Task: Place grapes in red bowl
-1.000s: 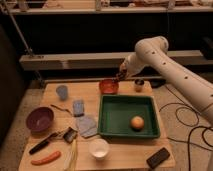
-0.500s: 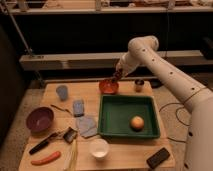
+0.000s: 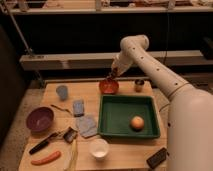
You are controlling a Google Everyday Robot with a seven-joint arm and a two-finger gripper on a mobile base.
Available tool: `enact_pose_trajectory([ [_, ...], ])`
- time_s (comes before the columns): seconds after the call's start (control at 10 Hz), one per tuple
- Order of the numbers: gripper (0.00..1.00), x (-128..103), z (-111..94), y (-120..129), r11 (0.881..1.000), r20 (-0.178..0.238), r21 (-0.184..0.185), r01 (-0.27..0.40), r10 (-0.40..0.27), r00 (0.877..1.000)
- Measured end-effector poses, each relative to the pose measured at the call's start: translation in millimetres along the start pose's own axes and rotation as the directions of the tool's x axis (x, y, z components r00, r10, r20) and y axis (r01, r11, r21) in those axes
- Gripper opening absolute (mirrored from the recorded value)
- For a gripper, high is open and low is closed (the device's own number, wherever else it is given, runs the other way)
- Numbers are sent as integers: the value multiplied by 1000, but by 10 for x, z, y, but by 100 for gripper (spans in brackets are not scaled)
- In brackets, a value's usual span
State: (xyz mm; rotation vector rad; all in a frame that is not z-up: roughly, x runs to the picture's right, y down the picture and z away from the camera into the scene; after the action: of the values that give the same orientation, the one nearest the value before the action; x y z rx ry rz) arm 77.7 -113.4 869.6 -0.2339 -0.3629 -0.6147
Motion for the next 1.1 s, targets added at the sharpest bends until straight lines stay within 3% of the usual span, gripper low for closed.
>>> enact_pose_trajectory([
  [0.2, 0, -38, 207, -13, 1000, 14, -17, 11, -11, 1000],
  [0.6, 3, 9, 691, 202, 997, 39, -69, 17, -14, 999],
  [0.8, 19, -20, 840, 245, 995, 43, -94, 25, -21, 999],
  [1.1, 50, -53, 860, 199, 994, 18, -106, 12, -10, 1000],
])
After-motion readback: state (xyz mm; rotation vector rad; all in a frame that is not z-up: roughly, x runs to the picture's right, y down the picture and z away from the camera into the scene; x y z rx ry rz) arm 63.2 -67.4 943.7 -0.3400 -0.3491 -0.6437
